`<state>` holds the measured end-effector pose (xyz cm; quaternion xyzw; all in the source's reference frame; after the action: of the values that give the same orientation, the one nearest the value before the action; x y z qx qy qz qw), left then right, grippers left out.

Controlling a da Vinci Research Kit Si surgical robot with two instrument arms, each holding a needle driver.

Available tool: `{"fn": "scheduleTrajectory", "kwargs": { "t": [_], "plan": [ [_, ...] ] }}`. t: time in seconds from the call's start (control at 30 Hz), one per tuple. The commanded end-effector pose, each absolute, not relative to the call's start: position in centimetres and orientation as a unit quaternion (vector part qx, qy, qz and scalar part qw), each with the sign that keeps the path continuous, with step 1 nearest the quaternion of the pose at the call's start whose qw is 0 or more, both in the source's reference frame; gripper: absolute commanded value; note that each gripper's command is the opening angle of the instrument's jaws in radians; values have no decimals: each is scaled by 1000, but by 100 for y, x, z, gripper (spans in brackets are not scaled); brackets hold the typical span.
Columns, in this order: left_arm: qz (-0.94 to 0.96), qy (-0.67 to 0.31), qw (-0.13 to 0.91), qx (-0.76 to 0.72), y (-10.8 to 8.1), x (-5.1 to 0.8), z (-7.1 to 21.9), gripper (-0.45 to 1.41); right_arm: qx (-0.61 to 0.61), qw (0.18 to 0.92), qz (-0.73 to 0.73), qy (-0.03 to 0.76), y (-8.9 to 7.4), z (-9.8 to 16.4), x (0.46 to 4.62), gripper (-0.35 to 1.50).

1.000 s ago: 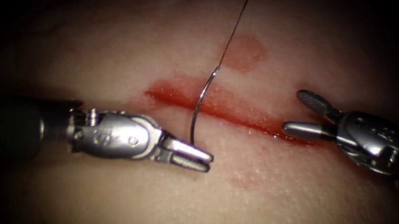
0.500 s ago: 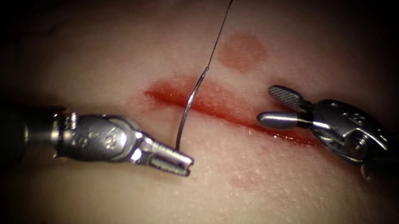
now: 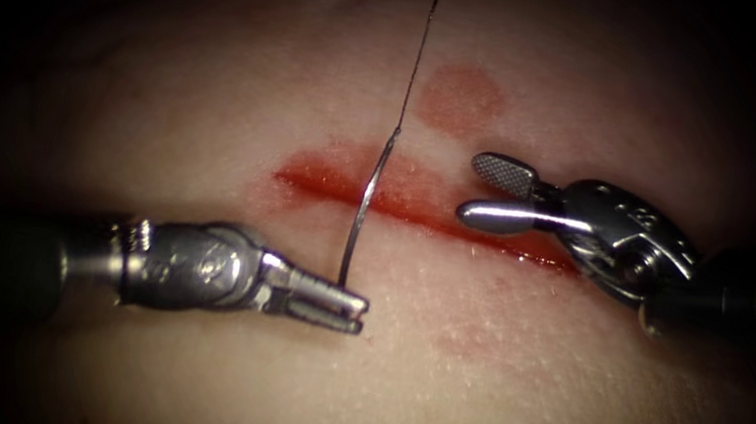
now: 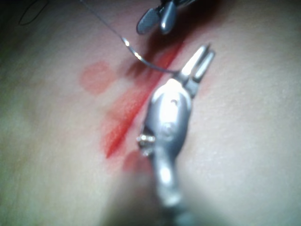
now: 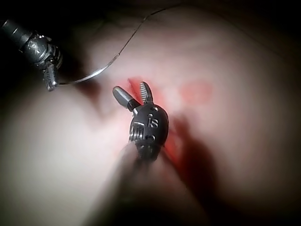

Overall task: Wound Closure
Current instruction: Hand the needle from the left gripper to the right gripper.

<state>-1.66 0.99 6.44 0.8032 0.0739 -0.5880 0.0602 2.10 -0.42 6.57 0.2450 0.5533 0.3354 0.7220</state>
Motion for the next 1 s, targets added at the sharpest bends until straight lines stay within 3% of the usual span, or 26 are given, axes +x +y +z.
{"fn": "scheduleTrajectory", "kwargs": {
  "t": [0.03, 1.0],
  "plan": [
    [-590, 70, 64, 802, 97, -172, 651, -35, 252, 722, 333, 552, -48, 663, 222, 98],
    [-592, 59, 75, 801, 97, -173, 651, -35, 273, 721, 350, 532, -47, 670, 249, 99]
  ]
}}
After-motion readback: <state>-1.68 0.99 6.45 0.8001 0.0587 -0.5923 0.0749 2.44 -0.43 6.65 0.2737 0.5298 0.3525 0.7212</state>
